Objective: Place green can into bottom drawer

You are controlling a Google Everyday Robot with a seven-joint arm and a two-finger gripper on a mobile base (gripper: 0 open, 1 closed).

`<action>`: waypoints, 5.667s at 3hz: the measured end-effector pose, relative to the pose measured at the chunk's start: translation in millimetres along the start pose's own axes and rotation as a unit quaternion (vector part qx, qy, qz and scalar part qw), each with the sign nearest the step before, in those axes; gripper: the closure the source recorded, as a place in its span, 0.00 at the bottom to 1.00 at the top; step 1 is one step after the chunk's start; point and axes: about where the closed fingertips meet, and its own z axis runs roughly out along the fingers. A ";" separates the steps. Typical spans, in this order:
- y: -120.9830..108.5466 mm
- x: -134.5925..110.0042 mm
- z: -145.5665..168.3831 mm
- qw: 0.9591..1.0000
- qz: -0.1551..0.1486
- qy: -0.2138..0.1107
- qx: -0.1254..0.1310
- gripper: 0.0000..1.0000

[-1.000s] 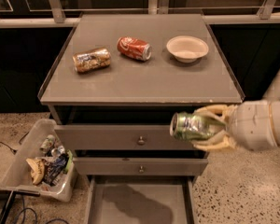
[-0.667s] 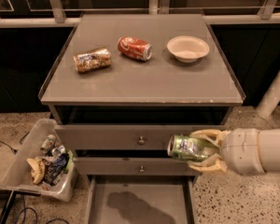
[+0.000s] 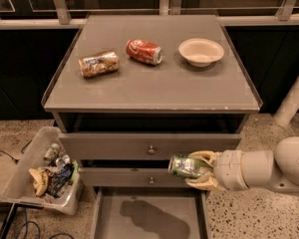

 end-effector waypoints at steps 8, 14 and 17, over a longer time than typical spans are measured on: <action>74.4 217.4 220.2 0.991 0.135 0.011 -0.011 1.00; 102.3 314.1 375.6 0.981 0.164 -0.093 -0.044 1.00; 111.9 343.6 387.7 0.987 0.138 -0.059 -0.063 1.00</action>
Offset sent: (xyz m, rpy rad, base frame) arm -0.0060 0.0128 -0.0485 0.0313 0.0743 -0.0105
